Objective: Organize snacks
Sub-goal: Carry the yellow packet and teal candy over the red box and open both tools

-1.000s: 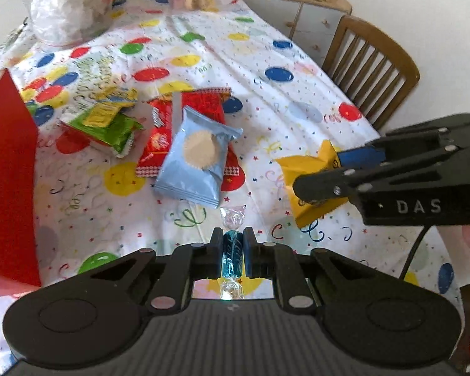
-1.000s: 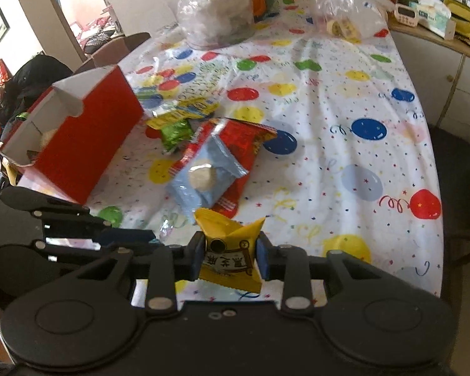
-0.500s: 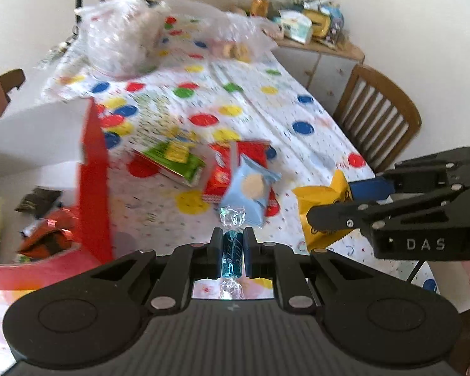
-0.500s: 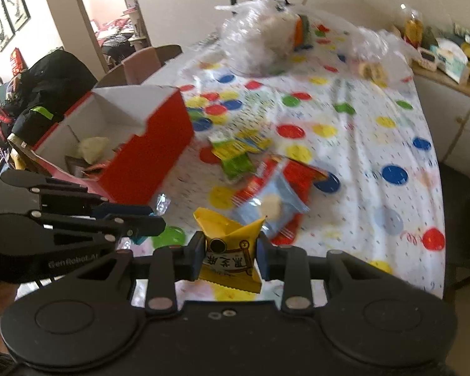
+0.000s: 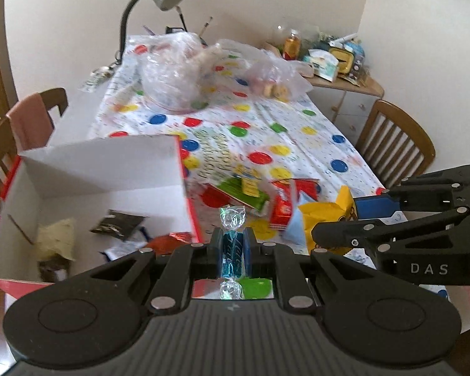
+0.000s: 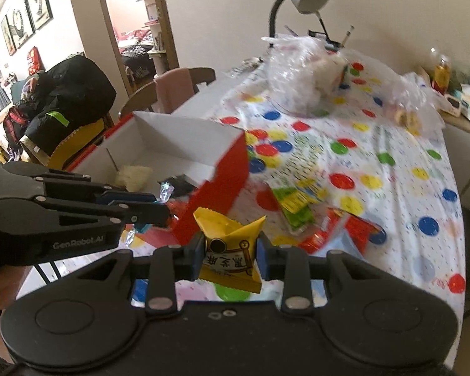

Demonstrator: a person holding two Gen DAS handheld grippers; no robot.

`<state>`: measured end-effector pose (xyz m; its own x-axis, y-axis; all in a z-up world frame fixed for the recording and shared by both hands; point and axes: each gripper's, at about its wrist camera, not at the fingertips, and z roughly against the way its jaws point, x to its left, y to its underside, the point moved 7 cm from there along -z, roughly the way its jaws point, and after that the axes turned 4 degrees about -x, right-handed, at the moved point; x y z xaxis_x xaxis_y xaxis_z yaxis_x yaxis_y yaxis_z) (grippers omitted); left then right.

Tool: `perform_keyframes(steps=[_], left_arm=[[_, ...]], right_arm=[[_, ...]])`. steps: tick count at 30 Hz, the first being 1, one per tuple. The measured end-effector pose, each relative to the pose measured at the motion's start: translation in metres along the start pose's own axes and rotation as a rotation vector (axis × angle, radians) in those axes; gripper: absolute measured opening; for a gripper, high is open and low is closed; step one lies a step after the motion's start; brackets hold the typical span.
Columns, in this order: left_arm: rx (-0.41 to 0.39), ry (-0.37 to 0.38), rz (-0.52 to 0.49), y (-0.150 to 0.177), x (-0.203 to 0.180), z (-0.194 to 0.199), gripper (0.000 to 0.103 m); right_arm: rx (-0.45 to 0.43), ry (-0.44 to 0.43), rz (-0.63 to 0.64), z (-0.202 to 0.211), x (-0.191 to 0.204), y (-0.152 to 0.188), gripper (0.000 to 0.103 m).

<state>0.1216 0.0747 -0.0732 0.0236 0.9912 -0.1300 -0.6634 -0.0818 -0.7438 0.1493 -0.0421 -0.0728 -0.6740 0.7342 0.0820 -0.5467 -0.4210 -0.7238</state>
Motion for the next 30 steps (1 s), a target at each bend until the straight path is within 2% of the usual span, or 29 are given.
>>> perform_keyframes(steps=[8, 16, 30], left_arm=[[-0.021, -0.037, 0.013, -0.005, 0.049, 0.021, 0.013], [-0.006, -0.072, 0.042, -0.007, 0.103, 0.028, 0.013], [0.063, -0.154, 0.108, 0.009, 0.185, 0.004, 0.013]], right_arm=[[-0.012, -0.009, 0.027, -0.016, 0.042, -0.02, 0.031], [-0.007, -0.015, 0.047, -0.043, 0.077, -0.036, 0.031], [0.093, 0.004, 0.055, -0.118, 0.094, -0.039, 0.032]])
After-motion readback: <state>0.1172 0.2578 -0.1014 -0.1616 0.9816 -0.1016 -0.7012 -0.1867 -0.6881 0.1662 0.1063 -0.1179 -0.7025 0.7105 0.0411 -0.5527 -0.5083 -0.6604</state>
